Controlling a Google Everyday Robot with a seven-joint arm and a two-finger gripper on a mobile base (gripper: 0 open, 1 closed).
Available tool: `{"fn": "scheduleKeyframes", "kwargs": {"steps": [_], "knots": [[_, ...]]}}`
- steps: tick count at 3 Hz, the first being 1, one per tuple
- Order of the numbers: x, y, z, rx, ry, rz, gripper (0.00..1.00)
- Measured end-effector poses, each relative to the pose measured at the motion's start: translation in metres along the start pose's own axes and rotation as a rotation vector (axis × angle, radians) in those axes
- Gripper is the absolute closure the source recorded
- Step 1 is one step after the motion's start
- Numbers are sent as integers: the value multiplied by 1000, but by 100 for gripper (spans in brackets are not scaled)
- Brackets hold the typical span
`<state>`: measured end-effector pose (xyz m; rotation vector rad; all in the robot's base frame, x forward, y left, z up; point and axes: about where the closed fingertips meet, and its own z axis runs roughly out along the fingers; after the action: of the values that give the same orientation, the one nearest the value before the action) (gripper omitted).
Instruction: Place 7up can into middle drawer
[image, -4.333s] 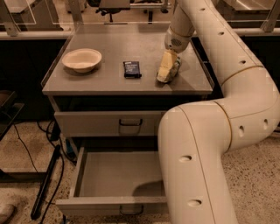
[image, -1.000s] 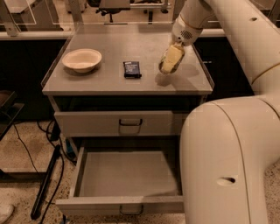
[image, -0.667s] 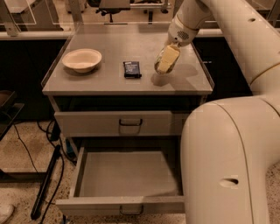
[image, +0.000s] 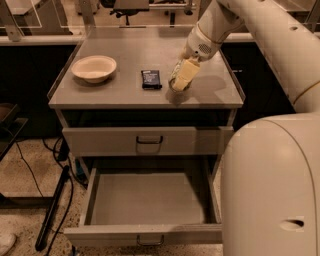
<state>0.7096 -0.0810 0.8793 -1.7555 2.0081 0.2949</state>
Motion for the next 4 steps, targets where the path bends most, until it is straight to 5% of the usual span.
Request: {"fn": "scheduleKeyframes", "kwargs": {"steps": [2,3,4], "knots": [[-6,5,-13,26,-1,-14,100],[-1,40,-19,33,-12,19,100],[1,44,-12,19,-6,22,100]]}}
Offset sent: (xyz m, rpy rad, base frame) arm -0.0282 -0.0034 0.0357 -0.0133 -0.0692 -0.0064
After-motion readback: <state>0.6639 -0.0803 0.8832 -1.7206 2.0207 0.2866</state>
